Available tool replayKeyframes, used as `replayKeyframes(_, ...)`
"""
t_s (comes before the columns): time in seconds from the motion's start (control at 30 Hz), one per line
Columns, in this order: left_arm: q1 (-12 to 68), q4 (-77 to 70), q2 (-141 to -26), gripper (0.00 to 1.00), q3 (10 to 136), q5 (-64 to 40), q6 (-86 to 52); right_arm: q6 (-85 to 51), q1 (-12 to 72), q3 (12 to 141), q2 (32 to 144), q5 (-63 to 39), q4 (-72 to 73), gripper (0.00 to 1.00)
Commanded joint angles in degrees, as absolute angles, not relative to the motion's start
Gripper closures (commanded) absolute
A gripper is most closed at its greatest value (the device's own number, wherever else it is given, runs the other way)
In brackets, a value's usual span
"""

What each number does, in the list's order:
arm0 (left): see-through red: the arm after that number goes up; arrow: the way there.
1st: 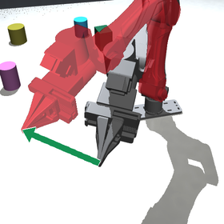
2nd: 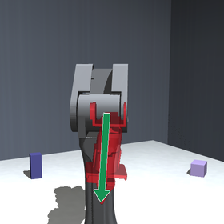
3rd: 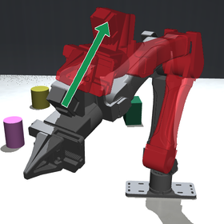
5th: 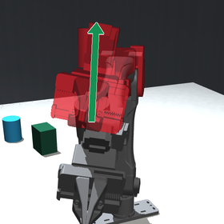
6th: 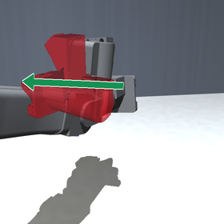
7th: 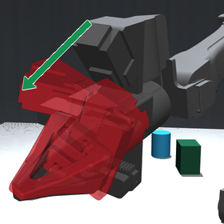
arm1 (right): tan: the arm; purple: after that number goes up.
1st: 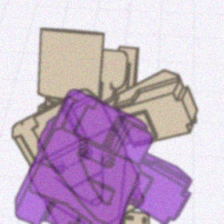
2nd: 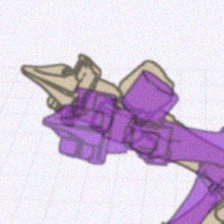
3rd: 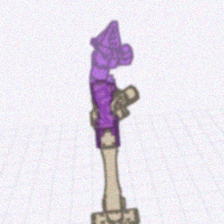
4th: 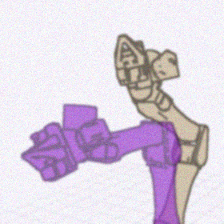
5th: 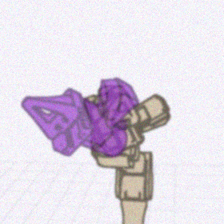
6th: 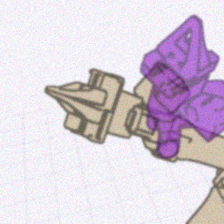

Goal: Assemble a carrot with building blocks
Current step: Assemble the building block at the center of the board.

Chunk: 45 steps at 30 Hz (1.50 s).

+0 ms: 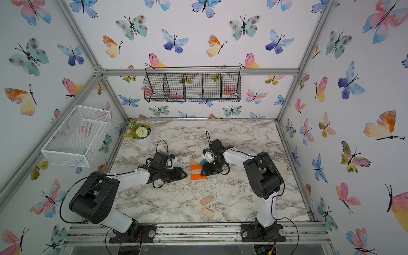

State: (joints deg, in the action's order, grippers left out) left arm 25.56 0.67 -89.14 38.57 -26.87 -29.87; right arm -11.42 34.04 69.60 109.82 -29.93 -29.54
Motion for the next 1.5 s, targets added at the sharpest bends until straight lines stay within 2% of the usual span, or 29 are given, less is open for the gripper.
replayKeyframes(0.0,25.3,0.8,-89.2,0.36,39.2,-27.2,-29.5,-11.8,33.7,70.1,109.8,-28.1,-30.3,0.47)
replayKeyframes(1.0,24.7,1.5,-89.8,0.36,39.8,-27.0,-29.0,-11.2,33.7,72.5,111.6,-29.4,-30.3,0.47)
replayKeyframes(1.17,24.8,2.5,-88.7,0.36,39.8,-27.2,-28.7,-12.7,33.4,70.2,108.1,-26.5,-30.9,0.46)
replayKeyframes(1.47,25.2,4.4,-83.3,0.36,35.7,-27.1,-27.1,-14.4,33.3,59.9,97.8,-25.8,-33.0,0.36)
